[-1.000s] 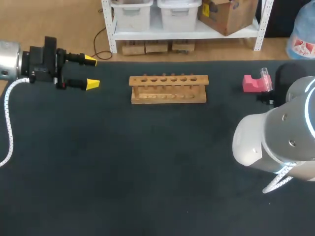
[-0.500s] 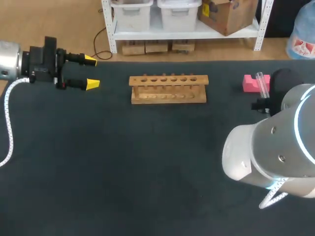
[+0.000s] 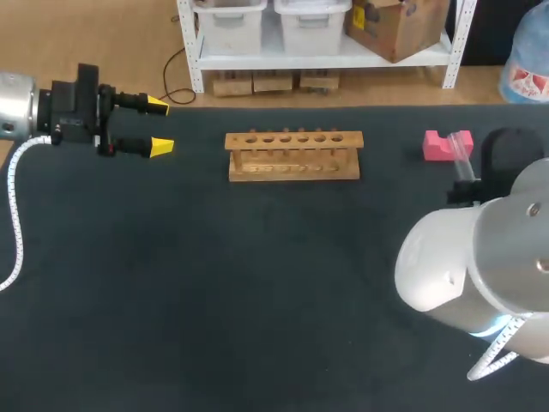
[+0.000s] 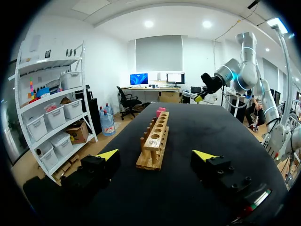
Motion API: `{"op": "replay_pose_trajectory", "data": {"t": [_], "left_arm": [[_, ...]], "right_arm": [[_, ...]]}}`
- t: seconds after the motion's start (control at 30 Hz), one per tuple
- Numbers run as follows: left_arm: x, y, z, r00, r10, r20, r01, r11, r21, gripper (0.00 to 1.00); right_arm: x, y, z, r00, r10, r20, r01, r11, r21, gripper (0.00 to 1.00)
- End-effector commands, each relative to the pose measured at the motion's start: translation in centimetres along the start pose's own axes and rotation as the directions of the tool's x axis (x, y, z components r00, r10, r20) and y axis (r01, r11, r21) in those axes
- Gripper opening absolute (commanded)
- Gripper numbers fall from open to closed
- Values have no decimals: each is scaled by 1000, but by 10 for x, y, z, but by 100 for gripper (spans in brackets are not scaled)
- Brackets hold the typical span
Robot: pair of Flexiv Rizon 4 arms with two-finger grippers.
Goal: Grasp the test tube, adjust it, and insert it.
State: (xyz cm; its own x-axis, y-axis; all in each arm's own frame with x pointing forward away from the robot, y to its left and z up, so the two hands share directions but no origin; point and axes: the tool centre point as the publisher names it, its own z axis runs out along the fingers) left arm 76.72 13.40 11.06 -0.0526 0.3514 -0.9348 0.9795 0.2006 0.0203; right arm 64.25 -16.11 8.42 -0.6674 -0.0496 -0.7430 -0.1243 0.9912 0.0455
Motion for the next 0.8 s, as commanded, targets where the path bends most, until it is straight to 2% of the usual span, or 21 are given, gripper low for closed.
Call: {"op": "replay_pose_trajectory", "data": {"t": [0.03,0.17,0.33,0.53,0.8], "left_arm": [[2,1,0,1000,3,4,-3,1000,1,100],[2,1,0,1000,3,4,-3,1000,1,100],[2,1,0,1000,3,4,-3,1000,1,100],[2,1,0,1000,3,4,-3,1000,1,100],[2,1,0,1000,3,4,-3,1000,1,100]], "right_arm": [[0,7,9,1000,-6,7,7,1000,-16,0],[-14,28,15,999,-21,25,20,999,38,0],[-31,64,20,998,7,59,-14,994,108,0],[-46,108,34,997,40,71,-48,993,105,0],[-55,143,52,996,56,73,-64,993,103,0]]}}
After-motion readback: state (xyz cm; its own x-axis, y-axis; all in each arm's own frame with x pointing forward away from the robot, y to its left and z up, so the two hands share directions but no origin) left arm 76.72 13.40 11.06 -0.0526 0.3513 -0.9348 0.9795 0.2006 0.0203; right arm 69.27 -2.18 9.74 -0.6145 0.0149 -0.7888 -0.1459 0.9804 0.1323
